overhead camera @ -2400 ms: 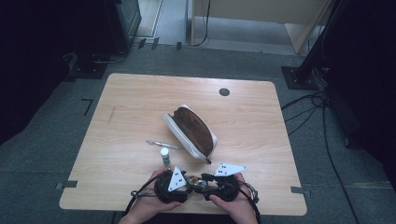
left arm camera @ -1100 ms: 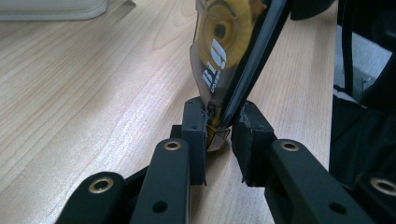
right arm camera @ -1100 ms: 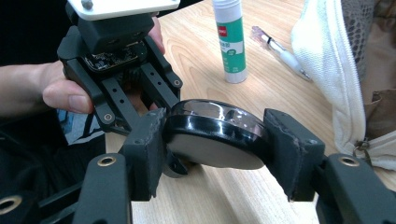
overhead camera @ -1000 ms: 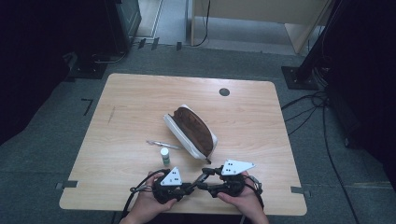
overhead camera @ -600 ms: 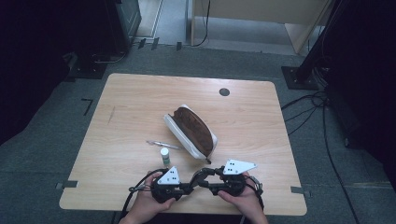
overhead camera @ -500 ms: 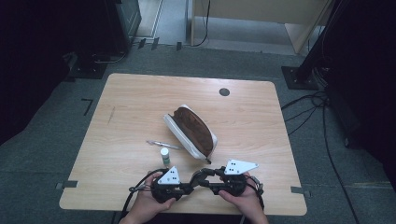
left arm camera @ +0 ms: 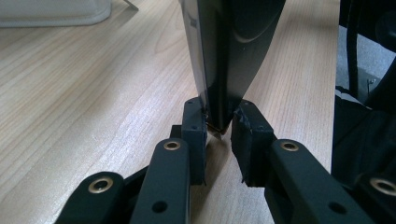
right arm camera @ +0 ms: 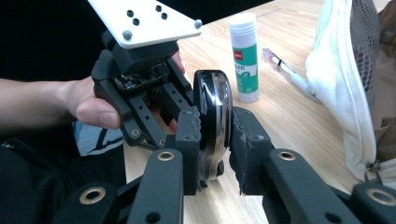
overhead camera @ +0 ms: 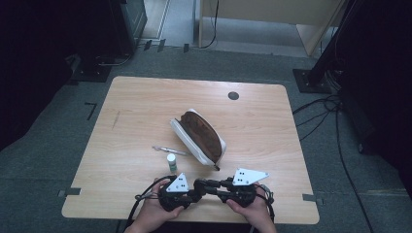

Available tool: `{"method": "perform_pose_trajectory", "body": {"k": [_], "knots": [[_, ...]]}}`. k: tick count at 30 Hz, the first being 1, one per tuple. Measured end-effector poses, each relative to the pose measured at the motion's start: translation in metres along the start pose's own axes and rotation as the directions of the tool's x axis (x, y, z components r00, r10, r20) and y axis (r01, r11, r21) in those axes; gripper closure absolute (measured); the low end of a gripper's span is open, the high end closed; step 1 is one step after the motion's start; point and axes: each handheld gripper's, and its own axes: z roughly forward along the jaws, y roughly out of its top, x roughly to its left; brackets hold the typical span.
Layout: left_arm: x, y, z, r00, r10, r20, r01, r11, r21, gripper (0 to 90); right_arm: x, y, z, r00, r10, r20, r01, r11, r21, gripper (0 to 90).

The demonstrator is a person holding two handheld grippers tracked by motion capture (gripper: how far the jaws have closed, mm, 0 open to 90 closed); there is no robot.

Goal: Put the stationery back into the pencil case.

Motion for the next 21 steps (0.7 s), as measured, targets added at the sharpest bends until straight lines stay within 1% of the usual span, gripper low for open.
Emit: {"method": "perform_pose_trajectory", "body": {"k": [4,5,6,7,8,10,12,15,18,19,21], "knots": [[0.001,0.0,-0.001,0.9999,-0.01,-0.005,0.01,0.9997,-0.022,75.8,0.002,0.002,0.0,0.9999,0.0,0.017,0.0,1.0,-0.009,74.3],[0.001,0.0,-0.001,0.9999,-0.013,-0.007,0.012,0.9997,-0.023,74.1,0.003,0.003,0.0,0.9997,0.002,0.025,-0.001,1.0,-0.016,74.4],[0.001,0.0,0.0,0.9997,-0.019,-0.016,0.019,0.9996,-0.019,70.9,0.004,0.003,0.0,0.9996,0.006,0.029,-0.005,1.0,-0.02,74.4],[0.001,0.0,0.0,0.9997,-0.019,-0.016,0.019,0.9996,-0.019,67.2,0.004,0.004,-0.001,0.9994,0.006,0.033,-0.006,1.0,-0.023,74.4],[0.0,0.0,0.0,0.9996,-0.018,-0.02,0.018,0.9997,-0.015,67.2,0.004,0.004,-0.001,0.9994,0.006,0.033,-0.006,1.0,-0.023,74.4],[0.0,0.0,0.001,0.9997,-0.015,-0.019,0.015,0.9998,-0.016,62.5,0.004,0.005,-0.002,0.9989,0.007,0.047,-0.006,0.999,-0.032,74.4],[-0.002,0.0,0.0,0.9995,-0.004,-0.032,0.004,0.9998,-0.019,58.8,0.004,0.006,-0.004,0.9979,0.008,0.064,-0.005,0.999,-0.038,74.4],[-0.002,0.0,-0.002,0.9987,-0.008,-0.05,0.006,0.9996,-0.029,54.1,0.003,0.008,-0.008,0.9965,0.019,0.081,-0.015,0.999,-0.049,74.4],[-0.003,-0.001,-0.006,0.9977,-0.035,-0.058,0.034,0.999,-0.028,51.3,0.003,0.012,-0.014,0.9942,0.022,0.106,-0.016,0.998,-0.054,74.4],[-0.003,-0.002,-0.007,0.997,-0.045,-0.063,0.043,0.9985,-0.033,48.9,0.003,0.015,-0.018,0.9928,0.022,0.118,-0.014,0.998,-0.065,74.4],[-0.004,-0.002,-0.009,0.9958,-0.055,-0.073,0.052,0.9979,-0.039,47.7,0.003,0.016,-0.02,0.992,0.022,0.124,-0.014,0.997,-0.07,74.4]]}}
